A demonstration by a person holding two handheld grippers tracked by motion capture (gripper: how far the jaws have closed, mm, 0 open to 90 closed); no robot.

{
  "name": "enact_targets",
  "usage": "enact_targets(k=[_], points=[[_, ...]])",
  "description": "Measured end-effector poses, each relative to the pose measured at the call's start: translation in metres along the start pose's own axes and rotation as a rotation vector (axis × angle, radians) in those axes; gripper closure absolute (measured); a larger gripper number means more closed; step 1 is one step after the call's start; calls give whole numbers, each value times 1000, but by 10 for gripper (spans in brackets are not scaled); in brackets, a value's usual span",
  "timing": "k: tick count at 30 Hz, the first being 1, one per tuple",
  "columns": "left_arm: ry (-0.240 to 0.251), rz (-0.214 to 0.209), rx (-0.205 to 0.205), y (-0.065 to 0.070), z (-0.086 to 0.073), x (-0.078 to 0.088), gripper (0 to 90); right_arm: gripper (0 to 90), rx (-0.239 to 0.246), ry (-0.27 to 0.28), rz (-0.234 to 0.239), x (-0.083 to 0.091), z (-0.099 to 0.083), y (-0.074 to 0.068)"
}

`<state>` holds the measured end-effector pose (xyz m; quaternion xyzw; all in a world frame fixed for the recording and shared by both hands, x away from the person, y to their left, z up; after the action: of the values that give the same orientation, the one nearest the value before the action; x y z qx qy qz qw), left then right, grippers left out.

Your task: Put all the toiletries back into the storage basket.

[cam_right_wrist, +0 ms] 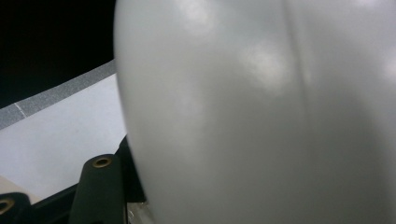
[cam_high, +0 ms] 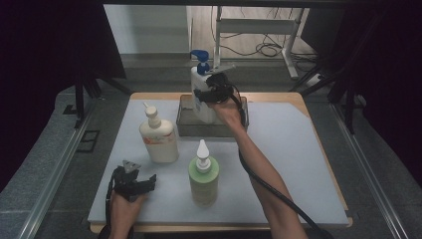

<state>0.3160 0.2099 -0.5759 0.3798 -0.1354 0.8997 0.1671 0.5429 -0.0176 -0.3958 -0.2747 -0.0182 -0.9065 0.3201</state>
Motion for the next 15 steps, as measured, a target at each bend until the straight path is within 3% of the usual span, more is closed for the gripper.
enact_targets(k=[15], points=[[-1, 0, 0, 0, 0, 0, 137, 380, 9, -33, 26, -22, -15, -11]])
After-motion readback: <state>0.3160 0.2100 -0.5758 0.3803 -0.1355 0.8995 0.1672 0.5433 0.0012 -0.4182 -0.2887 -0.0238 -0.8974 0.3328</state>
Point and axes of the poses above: each handheld gripper's, and its own axes: x roughly backward along the jaws, z roughly out of its top, y roughly to its right, the point moved 7 cm from there along -x, roughly forward along the jaws, and after that the axes turned 12 degrees about -x, right-handed, at the moved point
